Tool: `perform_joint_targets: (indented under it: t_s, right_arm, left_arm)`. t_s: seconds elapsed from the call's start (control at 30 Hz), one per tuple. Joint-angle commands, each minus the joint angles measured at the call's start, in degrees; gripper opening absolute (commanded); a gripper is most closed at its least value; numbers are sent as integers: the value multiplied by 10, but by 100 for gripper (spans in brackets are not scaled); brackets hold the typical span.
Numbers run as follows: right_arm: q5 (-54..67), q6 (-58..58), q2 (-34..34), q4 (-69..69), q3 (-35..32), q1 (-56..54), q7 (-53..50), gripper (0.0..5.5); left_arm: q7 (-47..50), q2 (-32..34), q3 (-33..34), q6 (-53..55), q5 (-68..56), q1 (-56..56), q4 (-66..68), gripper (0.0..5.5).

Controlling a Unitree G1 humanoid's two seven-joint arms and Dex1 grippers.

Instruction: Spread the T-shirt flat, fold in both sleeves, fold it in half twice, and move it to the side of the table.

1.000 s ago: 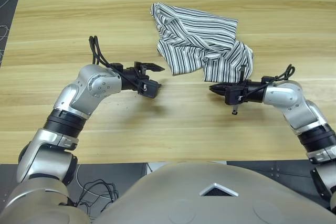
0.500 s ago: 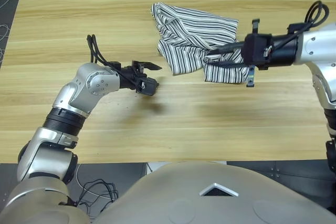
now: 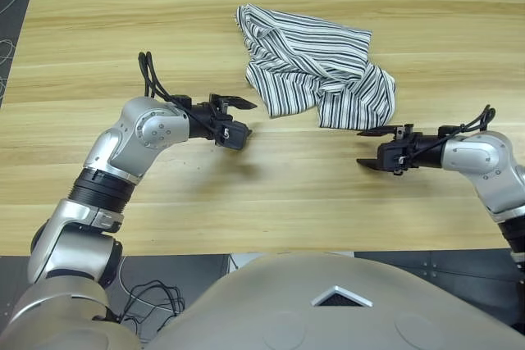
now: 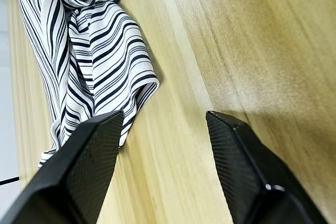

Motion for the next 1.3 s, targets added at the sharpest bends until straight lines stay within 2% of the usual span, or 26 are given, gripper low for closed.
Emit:
perform_joint_targets:
  t_s: [0.03, 0.23, 0.43, 0.63, 0.87, 0.93, 1.3]
  right_arm:
    - [-124, -68, 28, 36, 20, -19, -102, 285]
    - [-255, -68, 63, 54, 45, -35, -205, 285]
    - [-323, -21, 94, 94, 61, -54, -253, 285]
    - [-340, 35, 123, 127, 70, -73, -266, 285]
    - [-337, 30, 120, 131, 86, -80, -259, 285]
    - [-321, 13, 115, 123, 85, -78, -255, 257]
    - [-295, -32, 108, 173, 82, -100, -256, 30]
  left_arm:
    - [-6, 8, 6, 4, -4, 5, -6, 291]
    - [-3, 10, 8, 4, -4, 12, -10, 291]
    - [-2, 10, 10, 2, -5, 16, -11, 291]
    - [0, 10, 13, 2, -5, 19, -13, 291]
    - [0, 10, 14, 2, -4, 20, -15, 291]
    - [0, 11, 14, 1, -4, 20, -15, 291]
    - [-2, 9, 16, 2, -3, 21, -15, 291]
